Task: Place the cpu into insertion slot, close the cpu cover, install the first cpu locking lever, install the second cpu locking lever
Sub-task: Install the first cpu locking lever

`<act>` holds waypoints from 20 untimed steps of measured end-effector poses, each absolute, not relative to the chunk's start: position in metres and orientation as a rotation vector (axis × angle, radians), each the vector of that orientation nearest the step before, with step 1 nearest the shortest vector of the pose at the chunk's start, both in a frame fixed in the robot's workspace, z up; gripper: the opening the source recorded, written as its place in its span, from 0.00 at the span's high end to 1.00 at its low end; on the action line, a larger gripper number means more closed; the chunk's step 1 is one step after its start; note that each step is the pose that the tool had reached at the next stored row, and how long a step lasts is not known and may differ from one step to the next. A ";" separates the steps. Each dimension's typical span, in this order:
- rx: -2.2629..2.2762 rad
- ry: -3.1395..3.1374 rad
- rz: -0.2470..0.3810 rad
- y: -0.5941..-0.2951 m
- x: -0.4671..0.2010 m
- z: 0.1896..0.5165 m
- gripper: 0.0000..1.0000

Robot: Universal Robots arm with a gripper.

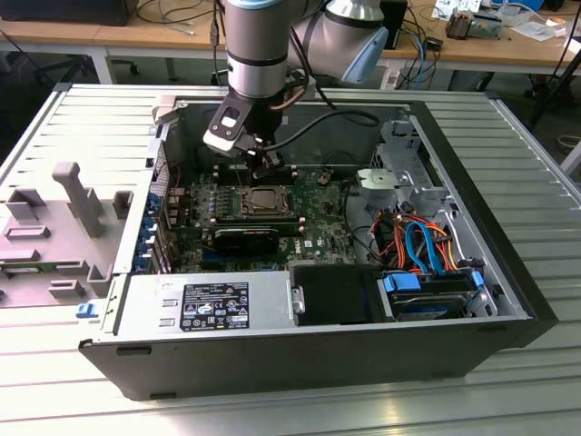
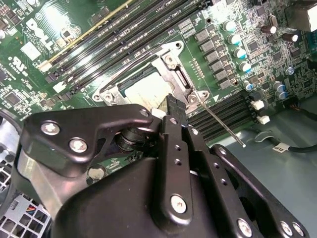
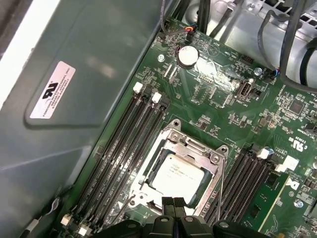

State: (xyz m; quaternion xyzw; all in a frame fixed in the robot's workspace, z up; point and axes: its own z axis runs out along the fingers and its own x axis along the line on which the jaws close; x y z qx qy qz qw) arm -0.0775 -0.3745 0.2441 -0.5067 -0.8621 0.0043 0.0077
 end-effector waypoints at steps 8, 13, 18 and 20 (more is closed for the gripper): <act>-1.539 -2.721 0.014 -0.374 -0.077 0.244 0.89; -1.509 -2.738 0.014 -0.374 -0.077 0.244 0.89; -1.462 -2.763 0.014 -0.374 -0.077 0.244 0.89; -1.453 -2.769 0.014 -0.374 -0.077 0.244 0.89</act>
